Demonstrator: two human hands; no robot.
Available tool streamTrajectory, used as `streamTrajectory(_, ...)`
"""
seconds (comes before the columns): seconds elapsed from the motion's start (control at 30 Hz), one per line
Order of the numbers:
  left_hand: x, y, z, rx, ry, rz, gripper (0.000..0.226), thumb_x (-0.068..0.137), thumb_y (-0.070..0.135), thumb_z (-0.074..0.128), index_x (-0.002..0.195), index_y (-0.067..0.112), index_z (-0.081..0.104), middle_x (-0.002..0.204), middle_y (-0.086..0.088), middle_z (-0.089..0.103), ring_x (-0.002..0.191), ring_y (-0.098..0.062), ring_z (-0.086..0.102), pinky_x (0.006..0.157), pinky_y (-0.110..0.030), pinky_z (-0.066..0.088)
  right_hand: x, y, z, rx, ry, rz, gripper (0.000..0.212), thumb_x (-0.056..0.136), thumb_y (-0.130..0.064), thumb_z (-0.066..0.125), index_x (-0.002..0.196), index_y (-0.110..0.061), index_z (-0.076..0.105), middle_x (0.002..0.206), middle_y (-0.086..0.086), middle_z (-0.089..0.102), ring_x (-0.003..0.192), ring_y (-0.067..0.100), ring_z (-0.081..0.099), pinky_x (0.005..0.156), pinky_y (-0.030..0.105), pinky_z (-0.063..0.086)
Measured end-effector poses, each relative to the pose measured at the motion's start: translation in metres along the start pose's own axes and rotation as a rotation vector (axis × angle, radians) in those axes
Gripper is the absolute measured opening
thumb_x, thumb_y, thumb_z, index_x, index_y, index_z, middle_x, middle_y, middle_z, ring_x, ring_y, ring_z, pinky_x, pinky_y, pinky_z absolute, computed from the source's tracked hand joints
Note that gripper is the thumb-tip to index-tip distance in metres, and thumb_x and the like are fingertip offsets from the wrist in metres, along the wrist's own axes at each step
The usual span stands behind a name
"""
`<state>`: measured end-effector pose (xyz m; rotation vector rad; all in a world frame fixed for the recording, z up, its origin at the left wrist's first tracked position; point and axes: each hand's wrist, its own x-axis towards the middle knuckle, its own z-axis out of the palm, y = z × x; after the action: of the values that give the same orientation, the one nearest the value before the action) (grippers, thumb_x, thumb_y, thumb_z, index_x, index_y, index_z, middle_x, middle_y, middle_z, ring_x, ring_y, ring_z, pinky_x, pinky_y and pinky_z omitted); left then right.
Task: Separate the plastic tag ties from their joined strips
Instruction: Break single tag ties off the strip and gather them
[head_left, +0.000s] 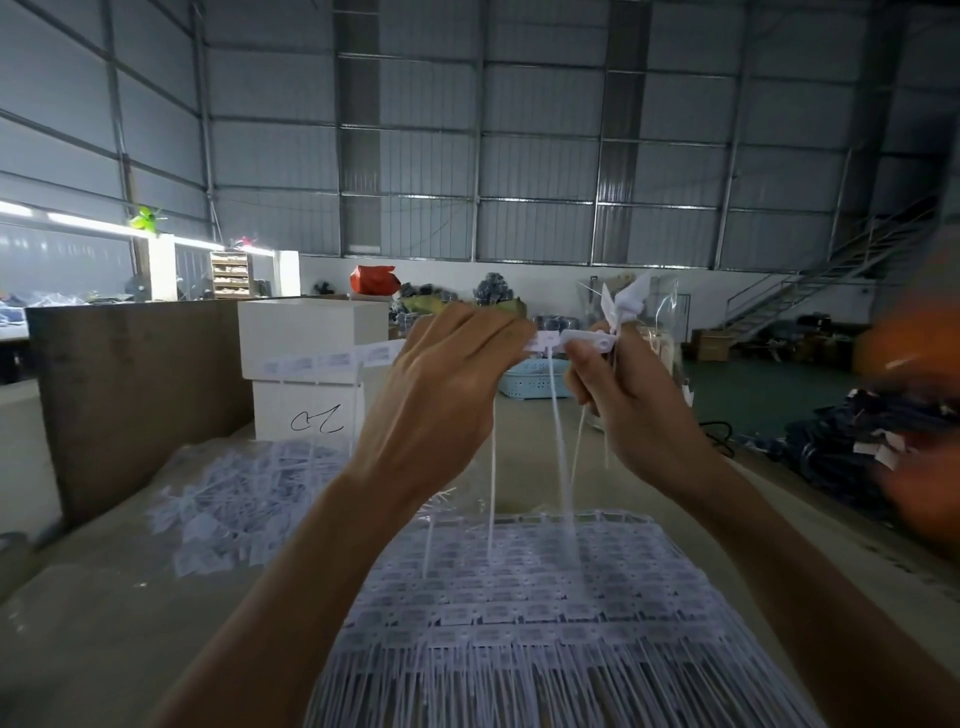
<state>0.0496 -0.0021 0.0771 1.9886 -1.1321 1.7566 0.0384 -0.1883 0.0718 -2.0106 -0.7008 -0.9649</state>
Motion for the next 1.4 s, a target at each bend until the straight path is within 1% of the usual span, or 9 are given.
streamTrajectory(0.17,-0.001,-0.001,0.003,-0.089,-0.067,0.029,0.016,0.093,-0.001,0.060,0.107,0.000,0.069,0.104,-0.013,0.069,0.097,-0.026,0.061,0.086,-0.042,0.052,0.004,0.015,-0.011,0.157,0.302,0.244,0.017,0.106,-0.035,0.040,0.093,-0.033,0.049,0.074,-0.005,0.053,0.054,-0.003,0.049,0.050,0.017,0.040)
streamTrajectory(0.23,0.001,0.002,0.003,-0.117,-0.044,0.033,0.016,0.093,0.003,0.062,0.108,0.000,0.067,0.104,-0.012,0.068,0.097,-0.024,0.060,0.087,-0.038,0.051,0.005,0.025,-0.028,0.266,0.383,0.323,0.020,0.107,-0.033,0.040,0.093,-0.028,0.054,0.074,-0.004,0.052,0.055,-0.003,0.048,0.057,0.022,0.039)
streamTrajectory(0.4,0.000,0.001,0.003,-0.070,0.008,0.017,0.026,0.093,0.011,0.060,0.112,-0.005,0.065,0.107,-0.018,0.069,0.098,-0.030,0.063,0.091,-0.038,0.051,0.003,0.027,-0.019,0.350,0.156,0.382,0.025,0.107,-0.036,0.037,0.099,-0.020,0.054,0.072,0.002,0.066,0.062,0.019,0.064,0.050,0.025,0.049)
streamTrajectory(0.53,-0.003,-0.002,0.003,-0.029,-0.008,0.016,0.028,0.091,0.011,0.062,0.114,-0.005,0.065,0.108,-0.018,0.069,0.100,-0.032,0.063,0.092,-0.041,0.051,0.002,0.020,-0.013,0.389,0.030,0.305,0.015,0.107,-0.037,0.039,0.103,-0.024,0.046,0.057,0.000,0.050,0.042,0.015,0.042,0.040,0.026,0.039)
streamTrajectory(0.8,-0.001,0.002,-0.001,-0.011,-0.002,0.034,0.026,0.092,0.009,0.062,0.112,-0.006,0.068,0.106,-0.019,0.069,0.097,-0.034,0.064,0.089,-0.040,0.053,0.002,0.011,-0.014,0.428,0.045,0.316,0.026,0.105,-0.041,0.042,0.088,-0.023,0.048,0.057,-0.012,0.033,0.048,0.008,0.024,0.044,0.025,0.022)
streamTrajectory(1.0,-0.002,0.002,0.001,-0.003,-0.028,0.047,0.022,0.092,0.008,0.067,0.111,-0.004,0.069,0.106,-0.018,0.069,0.097,-0.033,0.064,0.087,-0.043,0.054,-0.001,-0.005,-0.017,0.510,-0.115,0.348,0.036,0.077,-0.060,0.065,0.083,-0.027,0.076,0.058,-0.006,0.037,0.050,0.010,0.031,0.046,0.021,0.028)
streamTrajectory(1.13,-0.004,0.002,0.006,-0.028,-0.043,0.054,0.023,0.094,0.010,0.066,0.112,-0.004,0.069,0.106,-0.016,0.068,0.097,-0.031,0.062,0.087,-0.039,0.052,-0.004,-0.009,-0.015,0.389,-0.127,0.242,0.035,0.083,-0.048,0.065,0.078,-0.015,0.073,0.060,0.012,0.038,0.049,0.016,0.031,0.045,0.024,0.028)
streamTrajectory(1.33,-0.005,-0.001,0.009,-0.080,-0.019,0.095,0.021,0.090,0.007,0.069,0.109,-0.001,0.071,0.105,-0.013,0.071,0.096,-0.028,0.063,0.086,-0.033,0.051,-0.004,-0.007,-0.013,0.362,-0.159,0.229,0.038,0.083,-0.050,0.065,0.085,-0.013,0.075,0.059,0.009,0.036,0.052,0.023,0.026,0.045,0.028,0.024)
streamTrajectory(1.4,-0.005,0.002,0.010,-0.128,-0.015,0.097,0.020,0.089,0.005,0.070,0.108,-0.002,0.071,0.103,-0.012,0.071,0.094,-0.027,0.062,0.086,-0.033,0.051,-0.005,-0.005,-0.012,0.394,-0.184,0.250,0.049,0.083,-0.048,0.065,0.087,0.000,0.067,0.056,0.002,0.035,0.050,0.017,0.027,0.045,0.027,0.024)
